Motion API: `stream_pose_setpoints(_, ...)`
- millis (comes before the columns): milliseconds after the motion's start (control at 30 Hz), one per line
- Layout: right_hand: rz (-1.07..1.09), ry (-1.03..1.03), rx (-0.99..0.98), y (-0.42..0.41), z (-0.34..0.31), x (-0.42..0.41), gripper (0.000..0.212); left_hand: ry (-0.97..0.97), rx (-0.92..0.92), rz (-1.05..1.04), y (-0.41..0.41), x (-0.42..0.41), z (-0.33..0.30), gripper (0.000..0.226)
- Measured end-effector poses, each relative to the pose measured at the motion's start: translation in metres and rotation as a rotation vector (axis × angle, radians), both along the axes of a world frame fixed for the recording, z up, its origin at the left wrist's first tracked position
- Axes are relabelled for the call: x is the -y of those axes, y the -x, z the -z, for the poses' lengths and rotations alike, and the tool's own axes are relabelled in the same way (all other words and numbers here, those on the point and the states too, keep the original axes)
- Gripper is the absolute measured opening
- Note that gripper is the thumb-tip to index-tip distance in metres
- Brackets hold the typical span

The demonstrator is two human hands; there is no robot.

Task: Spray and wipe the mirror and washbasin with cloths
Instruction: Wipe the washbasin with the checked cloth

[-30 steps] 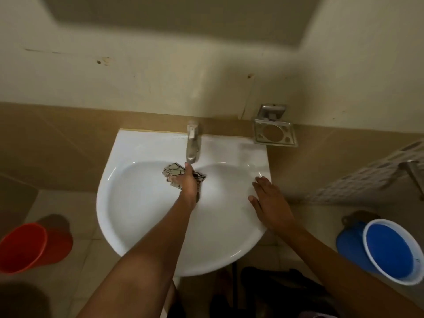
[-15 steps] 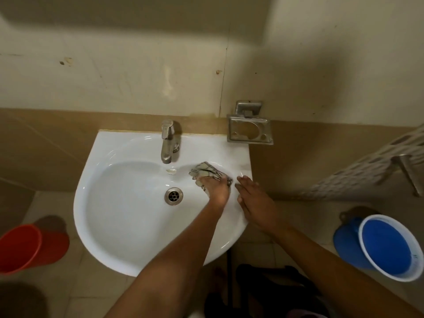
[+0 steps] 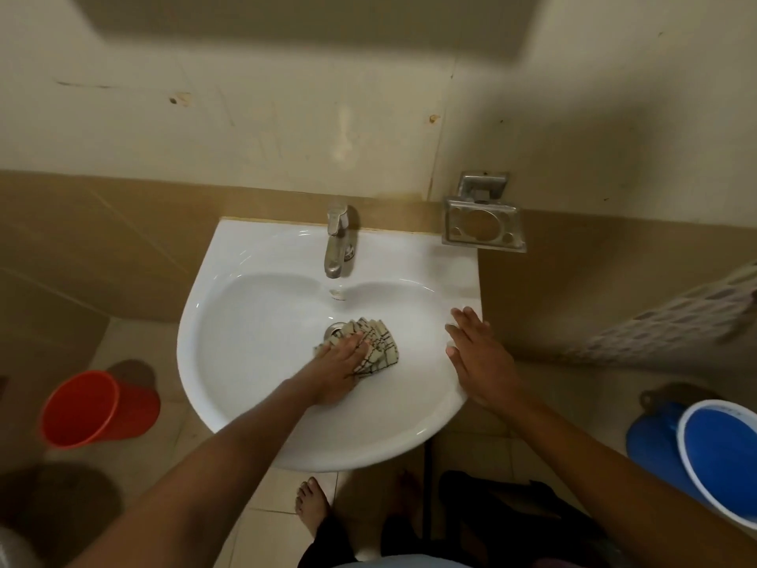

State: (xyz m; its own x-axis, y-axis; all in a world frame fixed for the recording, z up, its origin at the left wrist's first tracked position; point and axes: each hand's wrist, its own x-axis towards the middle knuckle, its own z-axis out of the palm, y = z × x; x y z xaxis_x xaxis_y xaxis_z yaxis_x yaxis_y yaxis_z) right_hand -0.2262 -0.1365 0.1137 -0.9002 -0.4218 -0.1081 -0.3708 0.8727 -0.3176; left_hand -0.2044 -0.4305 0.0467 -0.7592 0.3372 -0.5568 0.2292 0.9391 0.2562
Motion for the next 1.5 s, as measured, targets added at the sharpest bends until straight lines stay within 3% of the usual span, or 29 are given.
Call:
stream_pose_setpoints(233, 0.007, -0.102, -0.046, 0.0, 0.011, 0.006, 0.052, 0.221, -0.063, 0.011, 0.01, 0.084, -0.015, 0.065)
stream_pose_setpoints(300, 0.007, -0.114, -0.055, 0.0, 0.01, 0.009, 0.06, 0.302, -0.12, -0.002, 0.01, 0.11, -0.022, 0.07)
stream_pose_setpoints(400, 0.019, -0.13, -0.04, -0.001, 0.008, 0.012, 0.053, 0.389, -0.174, -0.046, 0.003, 0.134, -0.034, 0.083)
stream_pose_setpoints(500, 0.019, -0.134, -0.048, -0.003, 0.006, 0.014, 0.055, 0.421, -0.129, -0.146, -0.016, 0.123, -0.042, 0.069)
stream_pose_setpoints(633, 0.025, -0.132, -0.028, -0.003, 0.007, 0.014, 0.046, 0.328, 0.023, -0.289, -0.048, 0.091, -0.042, 0.066)
stream_pose_setpoints(833, 0.023, -0.104, -0.035, -0.003, 0.012, 0.012, 0.057, 0.16, 0.152, -0.392, -0.05, 0.028, -0.029, 0.07)
stream_pose_setpoints(1100, -0.001, -0.061, -0.058, -0.004, 0.011, 0.008, 0.053, -0.195, 0.159, -0.351, -0.03, -0.079, -0.029, 0.067)
stream_pose_setpoints(1300, -0.003, -0.05, -0.08, -0.004, 0.013, 0.007, 0.047, -0.377, 0.209, -0.29, -0.052, -0.056, -0.048, 0.06)
stream_pose_setpoints(1500, 0.005, -0.081, -0.08, -0.006, 0.012, 0.008, 0.045, -0.26, 0.228, -0.134, -0.071, 0.004, -0.07, 0.056)
